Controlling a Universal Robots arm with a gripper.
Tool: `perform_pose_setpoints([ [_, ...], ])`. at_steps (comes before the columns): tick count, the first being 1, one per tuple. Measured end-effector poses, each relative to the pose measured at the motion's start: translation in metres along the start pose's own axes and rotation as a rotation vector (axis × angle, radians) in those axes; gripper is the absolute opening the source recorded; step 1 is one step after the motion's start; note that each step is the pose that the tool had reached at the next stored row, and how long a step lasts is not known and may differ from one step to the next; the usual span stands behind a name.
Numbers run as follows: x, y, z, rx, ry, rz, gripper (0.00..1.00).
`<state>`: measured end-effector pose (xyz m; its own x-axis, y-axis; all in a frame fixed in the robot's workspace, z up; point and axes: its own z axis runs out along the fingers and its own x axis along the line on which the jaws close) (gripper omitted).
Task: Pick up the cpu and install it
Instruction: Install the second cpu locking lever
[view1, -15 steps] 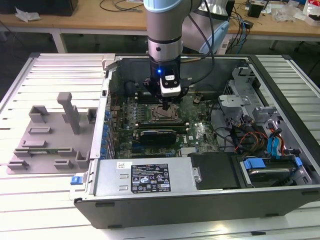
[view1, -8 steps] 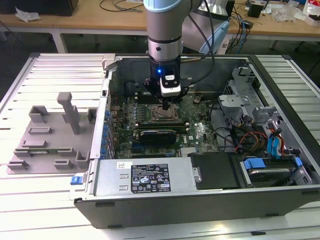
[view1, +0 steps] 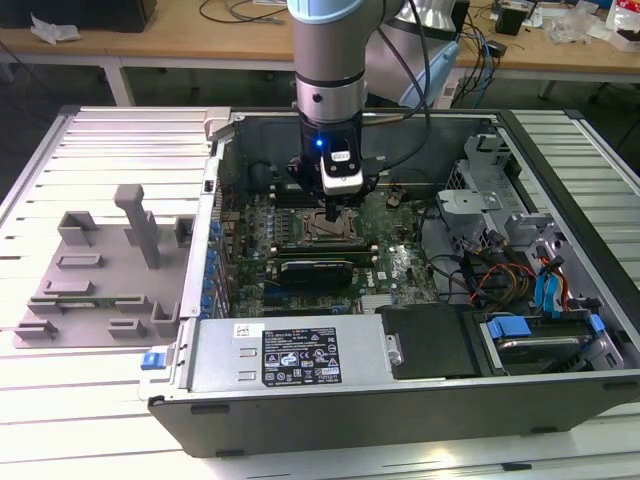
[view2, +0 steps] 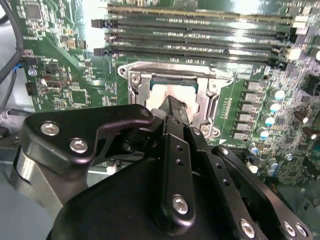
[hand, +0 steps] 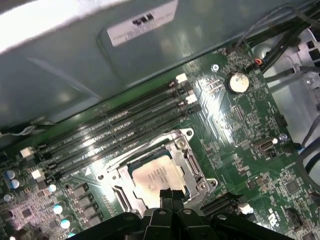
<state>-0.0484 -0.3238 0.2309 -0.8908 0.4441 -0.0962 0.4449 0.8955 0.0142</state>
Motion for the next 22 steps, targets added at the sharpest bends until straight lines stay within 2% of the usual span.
perform_pose_setpoints([
  [3, -0.0037, -0.0062, 0.0003, 0.0003, 0.0005, 0.0, 0.11],
  [6, -0.0048, -0.007, -0.0053, 0.0004, 0.0007, 0.0, 0.11],
  [10, -0.0059, -0.009, -0.0059, 0.0004, 0.0008, 0.0, 0.11],
  [14, -0.0122, -0.0219, -0.0054, 0.0003, 0.0007, 0.0, 0.11],
  [18, -0.0161, -0.0297, -0.0052, 0.0003, 0.0007, 0.0, 0.11],
  [19, -0.0158, -0.03, -0.0052, 0.0002, 0.0007, 0.0, 0.11],
  [20, -0.0116, -0.0322, -0.0052, -0.0011, -0.0019, 0.0, 0.11],
  [22, -0.0078, -0.034, -0.0049, -0.0016, -0.0029, 0.0, 0.11],
])
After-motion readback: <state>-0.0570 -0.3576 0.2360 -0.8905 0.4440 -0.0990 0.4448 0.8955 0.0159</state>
